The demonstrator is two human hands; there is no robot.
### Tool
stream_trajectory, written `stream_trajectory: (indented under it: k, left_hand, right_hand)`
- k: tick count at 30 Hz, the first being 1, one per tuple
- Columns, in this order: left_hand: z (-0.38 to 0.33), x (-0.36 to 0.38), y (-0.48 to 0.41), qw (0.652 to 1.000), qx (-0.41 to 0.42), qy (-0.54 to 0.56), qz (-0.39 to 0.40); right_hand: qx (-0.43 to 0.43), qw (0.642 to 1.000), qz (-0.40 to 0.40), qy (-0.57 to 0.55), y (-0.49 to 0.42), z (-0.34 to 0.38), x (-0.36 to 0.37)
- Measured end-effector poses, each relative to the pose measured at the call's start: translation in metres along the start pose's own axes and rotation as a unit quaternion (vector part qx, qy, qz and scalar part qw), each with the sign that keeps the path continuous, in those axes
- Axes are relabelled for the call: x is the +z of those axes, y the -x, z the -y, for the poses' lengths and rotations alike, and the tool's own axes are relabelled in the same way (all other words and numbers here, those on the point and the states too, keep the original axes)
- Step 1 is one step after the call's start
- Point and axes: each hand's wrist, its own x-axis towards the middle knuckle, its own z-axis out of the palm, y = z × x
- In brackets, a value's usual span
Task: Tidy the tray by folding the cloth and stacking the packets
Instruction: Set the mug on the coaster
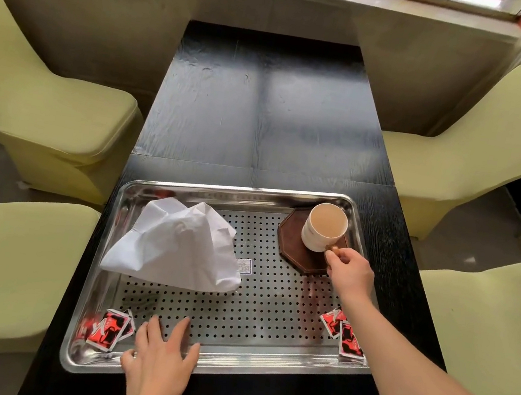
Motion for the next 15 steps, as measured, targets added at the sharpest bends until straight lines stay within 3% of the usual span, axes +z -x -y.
stream_trajectory:
  k: [15]
  left_hand:
    - [0.001,-0.004,0.004,1.0,0.004,0.007,-0.003]
  right_hand:
    - [0.017,0.997,-0.008,-0.071,0.023,-0.012,-0.016]
